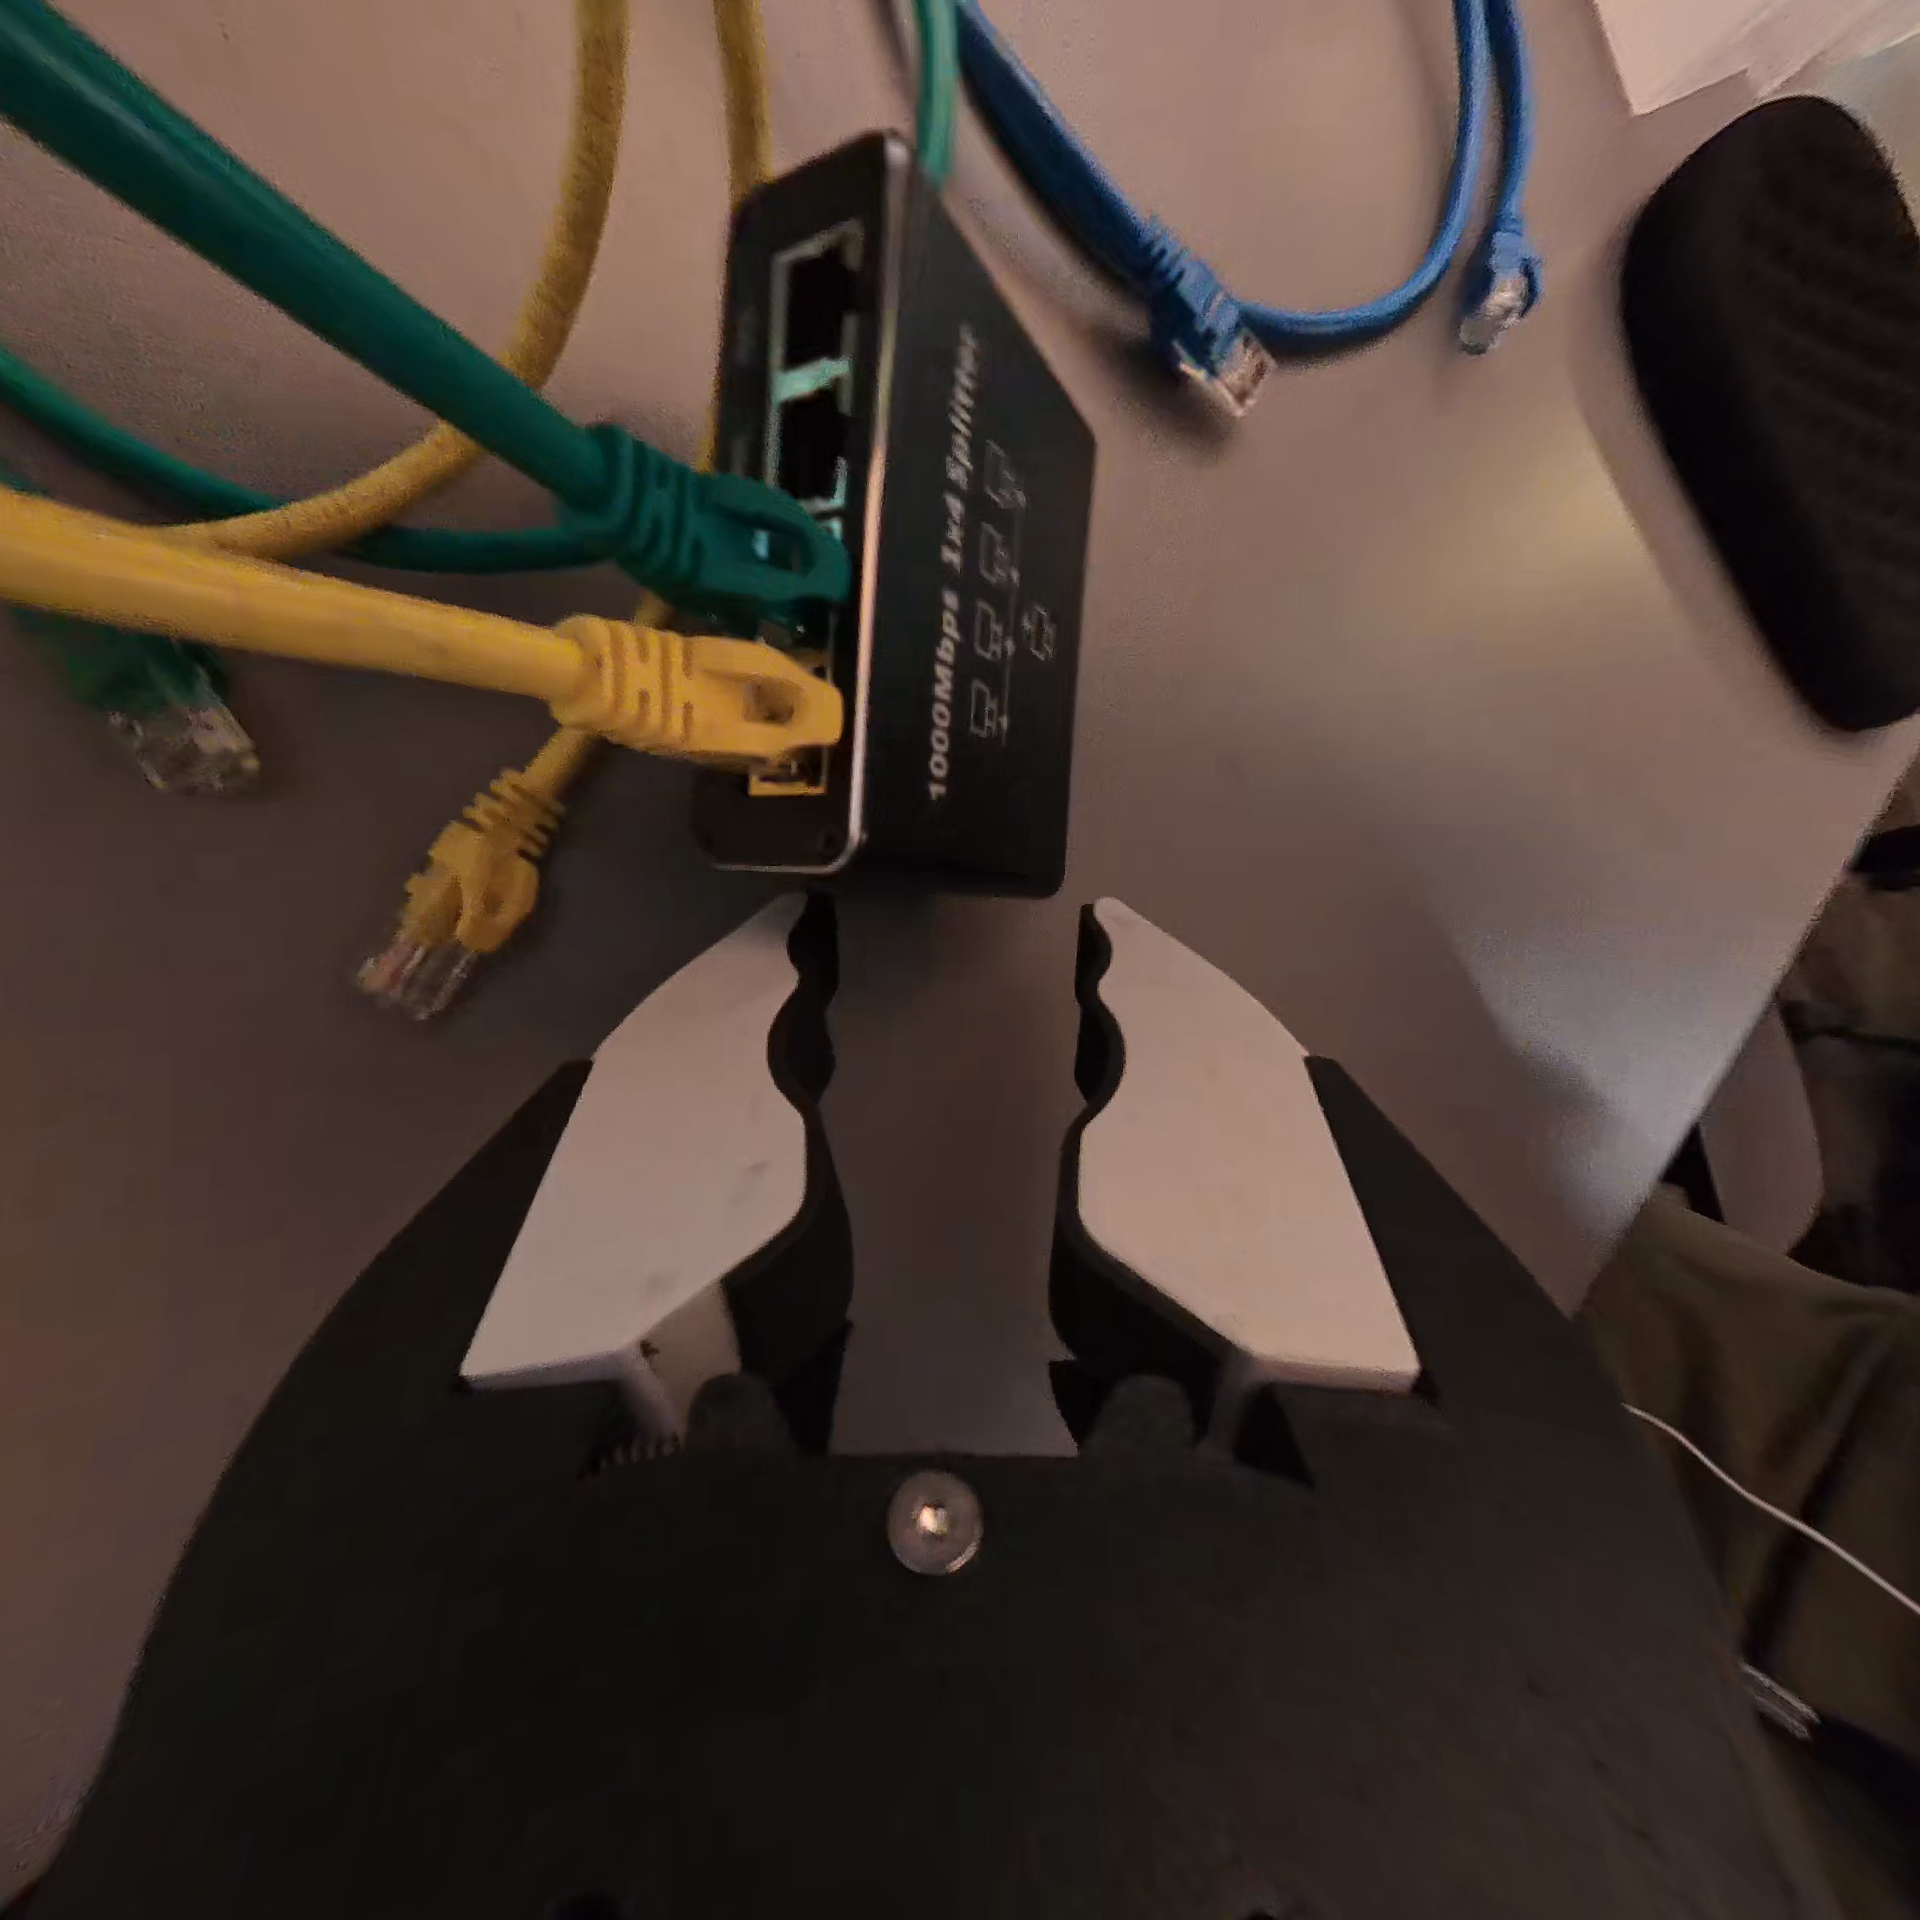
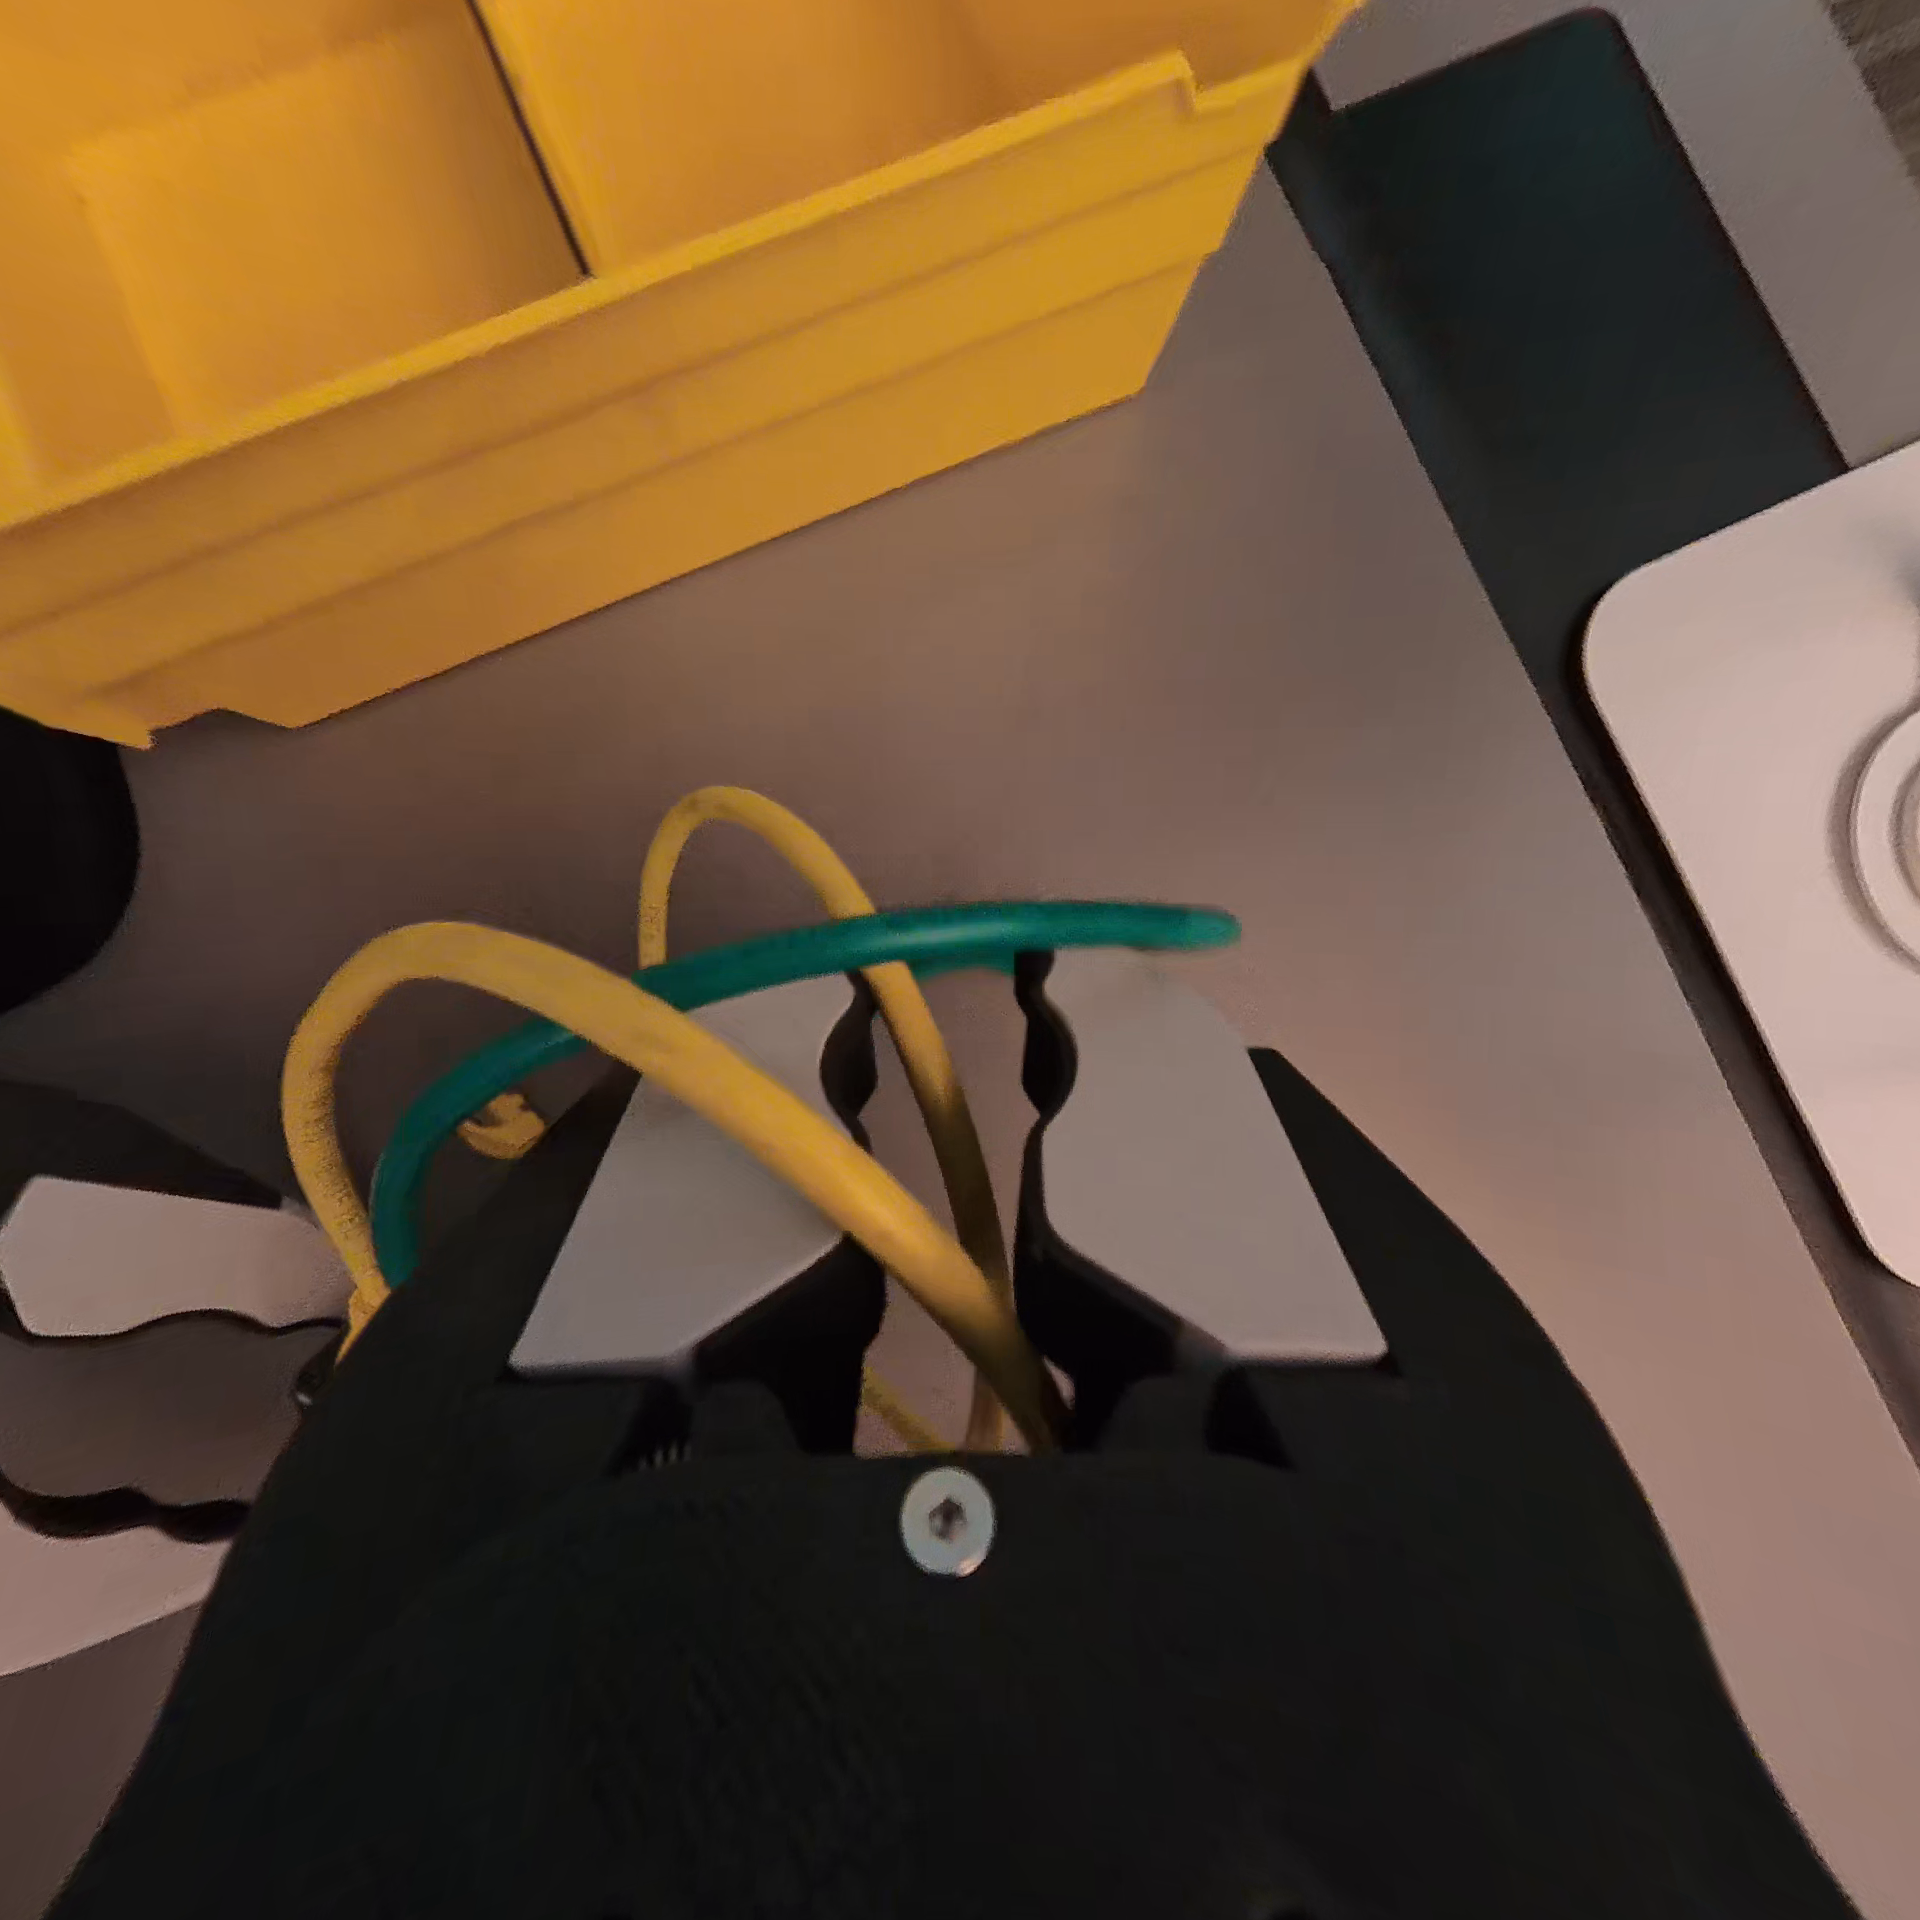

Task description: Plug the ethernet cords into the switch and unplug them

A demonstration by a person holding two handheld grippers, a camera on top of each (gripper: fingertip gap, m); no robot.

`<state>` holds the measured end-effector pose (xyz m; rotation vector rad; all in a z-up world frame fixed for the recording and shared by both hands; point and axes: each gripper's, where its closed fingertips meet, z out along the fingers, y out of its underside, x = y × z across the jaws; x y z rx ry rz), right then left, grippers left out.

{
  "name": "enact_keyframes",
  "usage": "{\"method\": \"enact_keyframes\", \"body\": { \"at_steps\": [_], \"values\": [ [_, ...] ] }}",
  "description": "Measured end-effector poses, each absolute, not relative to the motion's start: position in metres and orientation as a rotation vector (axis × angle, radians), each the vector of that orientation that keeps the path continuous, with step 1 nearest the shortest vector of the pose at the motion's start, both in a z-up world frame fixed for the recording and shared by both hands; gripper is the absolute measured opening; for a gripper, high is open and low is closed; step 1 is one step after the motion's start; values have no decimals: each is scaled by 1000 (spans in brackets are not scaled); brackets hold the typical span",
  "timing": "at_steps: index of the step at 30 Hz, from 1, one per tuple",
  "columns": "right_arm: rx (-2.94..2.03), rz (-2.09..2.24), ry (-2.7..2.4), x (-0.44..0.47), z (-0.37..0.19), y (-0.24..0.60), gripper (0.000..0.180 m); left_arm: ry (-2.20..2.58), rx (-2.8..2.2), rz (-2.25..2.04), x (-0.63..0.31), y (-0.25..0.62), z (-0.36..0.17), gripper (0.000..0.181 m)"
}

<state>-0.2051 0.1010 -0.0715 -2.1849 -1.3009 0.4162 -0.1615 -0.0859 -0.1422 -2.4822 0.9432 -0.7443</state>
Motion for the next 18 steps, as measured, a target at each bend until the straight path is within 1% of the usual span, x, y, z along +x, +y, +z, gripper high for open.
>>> {"method": "enact_keyframes", "body": {
  "at_steps": [2,5,8,11,13,14,15,18],
  "values": [
    [-2225,393,-1312,-193,-76,106,33,940,-2481,-712,-156,-80,-147,44],
    [-2224,429,-1268,-168,-70,97,45,912,-2459,-791,-150,-81,-146,45],
    [-2168,459,-1128,-124,-50,78,46,869,-2443,-871,-152,-84,-141,45],
    [-2188,481,-931,-68,-50,46,49,835,-2373,-900,-151,-83,-128,46],
    [-2222,523,-800,-40,-60,25,46,830,-2345,-872,-150,-81,-121,47],
    [-2239,550,-748,-33,-69,16,41,834,-2329,-845,-150,-80,-118,48],
    [-2271,576,-713,-32,-80,7,39,831,-2313,-821,-150,-79,-114,49],
    [-2453,531,-721,-42,-124,-12,44,822,-2238,-865,-141,-81,-93,47]
  ]
}}
